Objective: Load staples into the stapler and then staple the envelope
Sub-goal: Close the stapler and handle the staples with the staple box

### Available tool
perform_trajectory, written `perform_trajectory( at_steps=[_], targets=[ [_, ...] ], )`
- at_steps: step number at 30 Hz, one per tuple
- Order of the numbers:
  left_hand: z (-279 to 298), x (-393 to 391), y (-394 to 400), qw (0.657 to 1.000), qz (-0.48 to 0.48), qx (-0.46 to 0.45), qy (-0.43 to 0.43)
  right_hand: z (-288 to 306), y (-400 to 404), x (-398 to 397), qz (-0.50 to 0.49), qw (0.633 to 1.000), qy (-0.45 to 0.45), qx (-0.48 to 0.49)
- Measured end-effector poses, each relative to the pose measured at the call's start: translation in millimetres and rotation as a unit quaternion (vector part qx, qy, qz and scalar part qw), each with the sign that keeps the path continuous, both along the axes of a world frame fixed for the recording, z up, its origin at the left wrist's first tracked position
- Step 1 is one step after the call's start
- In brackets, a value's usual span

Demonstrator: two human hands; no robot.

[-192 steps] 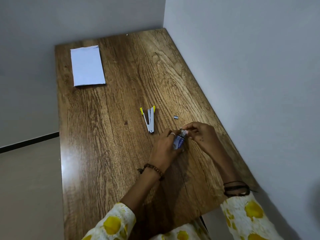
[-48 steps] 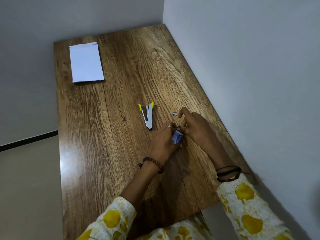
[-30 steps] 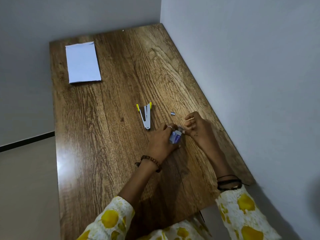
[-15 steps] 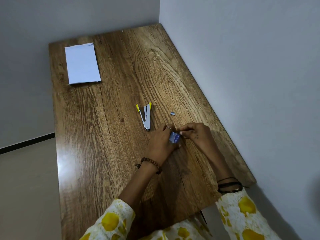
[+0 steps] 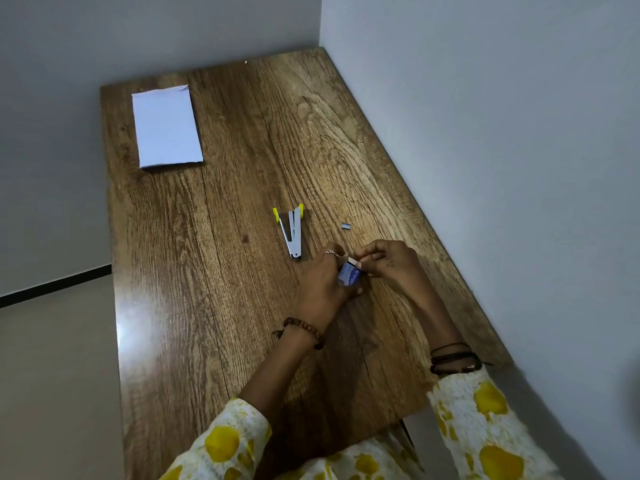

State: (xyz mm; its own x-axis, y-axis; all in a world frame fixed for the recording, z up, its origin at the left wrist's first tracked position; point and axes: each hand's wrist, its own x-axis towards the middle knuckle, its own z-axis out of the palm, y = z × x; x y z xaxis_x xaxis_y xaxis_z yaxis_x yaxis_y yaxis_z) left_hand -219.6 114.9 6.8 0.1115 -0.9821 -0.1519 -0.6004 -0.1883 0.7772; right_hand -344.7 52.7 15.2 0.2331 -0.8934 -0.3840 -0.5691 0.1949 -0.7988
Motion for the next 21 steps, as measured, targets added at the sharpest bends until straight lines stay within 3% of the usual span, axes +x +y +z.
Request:
perform_trajectory(
  at_steps=[7,14,21],
  targets=[
    [-1.4,-3.5,4.4,0.999,0.036,-0.015,0.017,3.3,-4.9,0.9,0.003,0.999,-0.009,0.044],
    [-2.9,-4.8,8.5,0.997,0.056,-0.039,0.040,3.0,5.3,8.8,0.002,1.000,0.029,-0.002],
    [-6.9,-6.5,12.3,0.993,0.076,-0.085,0.041,7.6,20.7,10.7,0.001,0.999,-0.007,0.039]
  ],
)
